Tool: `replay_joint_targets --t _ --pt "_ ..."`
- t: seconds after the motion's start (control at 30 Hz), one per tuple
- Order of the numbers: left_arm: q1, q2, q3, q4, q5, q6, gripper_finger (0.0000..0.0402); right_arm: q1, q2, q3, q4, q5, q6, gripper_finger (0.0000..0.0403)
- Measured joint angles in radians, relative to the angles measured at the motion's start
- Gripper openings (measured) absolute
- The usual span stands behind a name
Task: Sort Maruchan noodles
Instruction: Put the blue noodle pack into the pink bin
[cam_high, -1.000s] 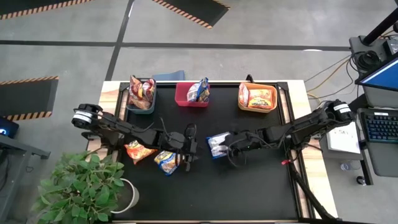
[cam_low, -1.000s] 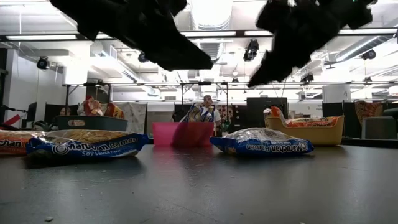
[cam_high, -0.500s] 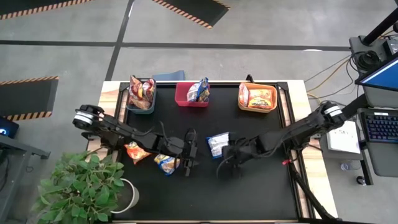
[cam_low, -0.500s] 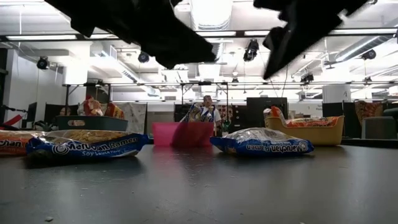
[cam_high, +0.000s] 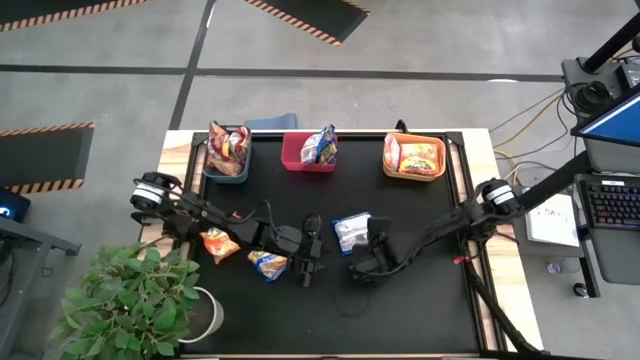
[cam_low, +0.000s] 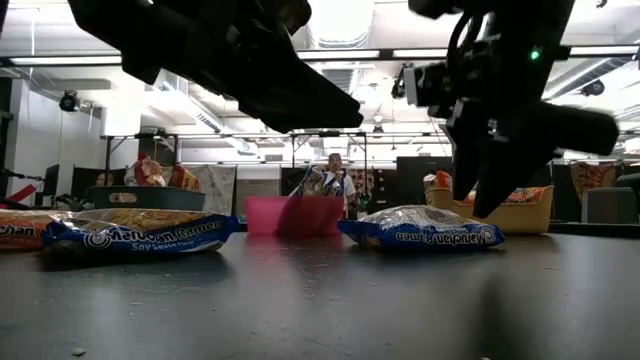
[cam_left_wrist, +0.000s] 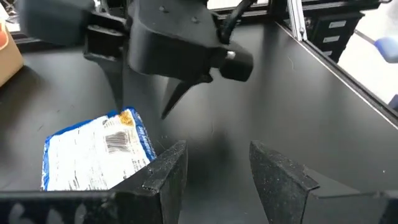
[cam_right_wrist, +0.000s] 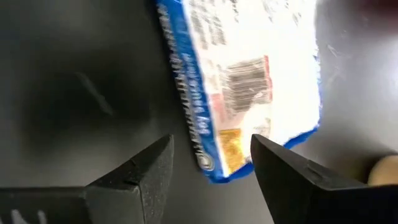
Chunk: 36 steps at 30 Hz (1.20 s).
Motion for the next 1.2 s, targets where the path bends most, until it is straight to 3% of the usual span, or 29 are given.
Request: replay_joint_targets --t 0.4,0.53,0.73,0.97,1.2 --pt "-0.008 0.004 0.001 0.018 0.002 -0.021 0.0158 -0.002 0.065 -0.063 0.133 0.053 0.035 0.0173" --pt "-0.014 0.004 0.001 0.019 0.003 -0.043 0.0158 -0.002 0.065 -0.080 0.176 0.069 0.092 0.0126" --pt "-0.013 0.004 0.014 0.022 -0.001 -0.052 0.0158 -0.002 0.063 -0.087 0.178 0.085 0.126 0.0021" --pt "-0.013 0.004 0.023 0.027 -0.079 -0.028 0.0167 -0.003 0.049 -0.053 0.177 0.076 0.110 0.0014" --pt "-0.013 0.010 0.032 0.033 -0.107 -0.002 0.0232 -0.017 -0.006 -0.011 0.181 0.073 0.092 0.0013"
